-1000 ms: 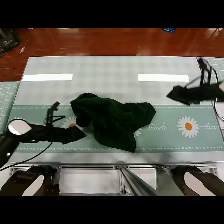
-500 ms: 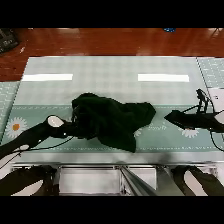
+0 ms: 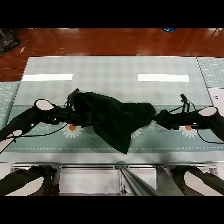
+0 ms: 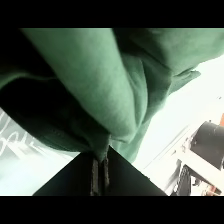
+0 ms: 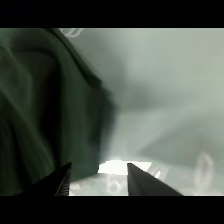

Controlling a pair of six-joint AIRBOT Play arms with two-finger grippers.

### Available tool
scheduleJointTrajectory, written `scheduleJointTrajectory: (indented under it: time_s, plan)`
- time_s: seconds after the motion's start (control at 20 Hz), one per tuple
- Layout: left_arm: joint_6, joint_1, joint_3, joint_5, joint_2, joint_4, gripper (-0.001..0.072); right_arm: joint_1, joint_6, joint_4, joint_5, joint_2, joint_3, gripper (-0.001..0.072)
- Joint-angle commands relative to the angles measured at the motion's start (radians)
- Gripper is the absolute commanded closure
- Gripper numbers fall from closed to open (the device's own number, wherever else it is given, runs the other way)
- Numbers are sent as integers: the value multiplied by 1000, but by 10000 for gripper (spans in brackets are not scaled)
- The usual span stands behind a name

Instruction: Fold the shirts.

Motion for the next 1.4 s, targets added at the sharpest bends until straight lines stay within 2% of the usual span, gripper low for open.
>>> scheduleJointTrajectory:
  time_s: [0.0, 0.05, 0.1, 0.2, 0.3, 0.45, 0.6, 0.75, 0.9, 1.05, 1.15, 1.25, 1.35]
  plan:
    - [14, 26, 8, -29, 3, 8, 690, 116, -34, 79, -69, -165, 87, 306]
    - [13, 26, 8, -29, 3, 8, 690, 146, -31, 78, -72, -203, 139, 349]
    - [13, 26, 8, -26, 3, 8, 690, 170, -31, 78, -72, -233, 188, 446]
    - [23, 31, 11, -27, 3, 8, 690, 208, -37, 71, -60, -280, 293, 694]
    - [39, 92, 59, -100, 19, 7, 691, 214, -46, 21, 54, -278, 421, 691]
    - [31, 300, 269, -203, 113, -11, 691, 171, 9, -77, 155, -183, 706, 691]
    - [-24, 513, 584, -182, 219, -90, 691, 142, 72, -188, 182, -87, 1065, 692]
    - [-45, 645, 915, -185, 274, -89, 691, 143, 89, -246, 267, -5, 1376, 691]
    - [-59, 727, 1150, -194, 324, -42, 691, 143, 89, -314, 295, 139, 1487, 691]
    - [-136, 761, 1284, -192, 401, 87, 691, 143, 98, -456, 345, 306, 1487, 691]
    - [-142, 747, 1314, -204, 474, 193, 691, 143, 124, -549, 392, 396, 1487, 691]
    - [-164, 666, 1314, -229, 559, 391, 691, 143, 139, -623, 443, 461, 1487, 691]
    - [-239, 519, 1312, -268, 620, 640, 691, 143, 154, -680, 529, 497, 1487, 691]
